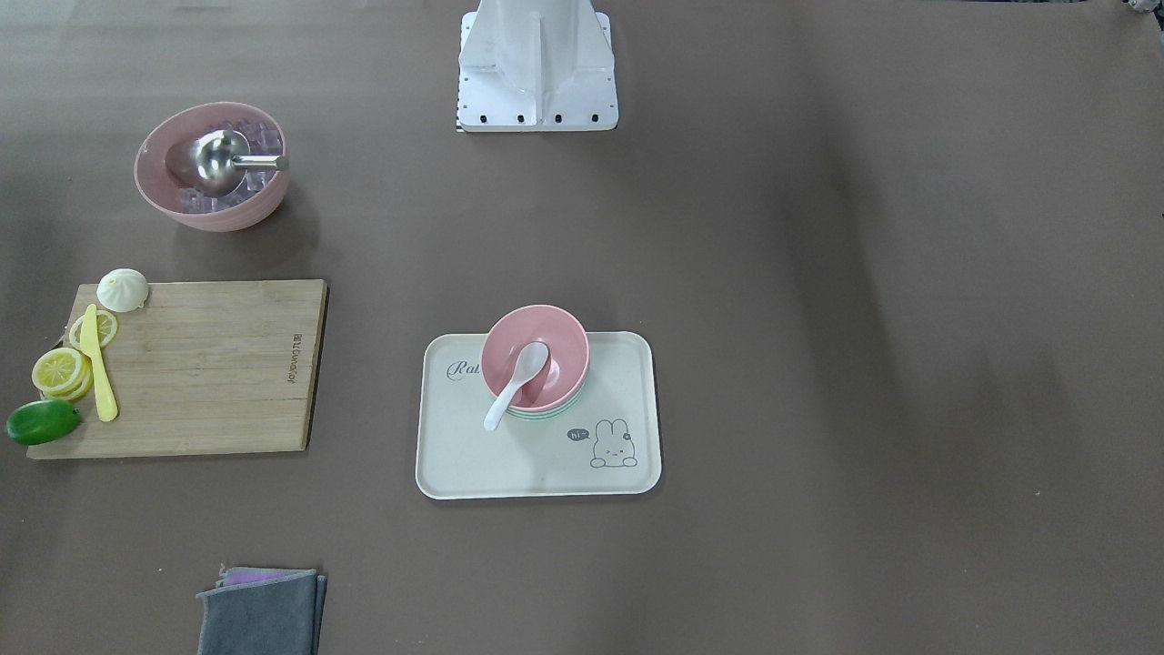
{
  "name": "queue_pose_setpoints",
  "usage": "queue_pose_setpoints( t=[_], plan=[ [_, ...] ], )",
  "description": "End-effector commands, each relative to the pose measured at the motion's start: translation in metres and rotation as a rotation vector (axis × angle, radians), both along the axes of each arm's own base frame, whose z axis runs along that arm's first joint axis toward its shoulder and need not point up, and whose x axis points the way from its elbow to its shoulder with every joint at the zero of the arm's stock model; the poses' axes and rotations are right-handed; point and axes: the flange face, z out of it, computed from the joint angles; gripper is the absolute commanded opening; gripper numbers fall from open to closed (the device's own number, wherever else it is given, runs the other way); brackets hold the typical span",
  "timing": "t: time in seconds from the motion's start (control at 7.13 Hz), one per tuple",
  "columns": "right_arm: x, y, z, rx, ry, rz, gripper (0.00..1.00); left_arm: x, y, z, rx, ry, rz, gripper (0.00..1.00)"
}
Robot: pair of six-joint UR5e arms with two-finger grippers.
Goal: Stack pink bowl on green and place spoon
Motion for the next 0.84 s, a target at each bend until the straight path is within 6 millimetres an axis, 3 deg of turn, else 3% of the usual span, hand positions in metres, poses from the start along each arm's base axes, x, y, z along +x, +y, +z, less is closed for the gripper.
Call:
queue_pose_setpoints(
  t=[0.0, 0.7],
  plan=[
    [-0.0004, 0.0018, 0.0017, -0.003, -0.002, -0.001, 1.0, 0.0, 0.0, 0.0014, -0.003, -0.001, 0.0, 0.98],
    [-0.0025, -0.0009, -0.0018, 0.003, -0.003, -0.005, 1.0, 0.0001, -0.0019, -0.0026, 0.01, 0.0, 0.002, 0.98]
  ],
)
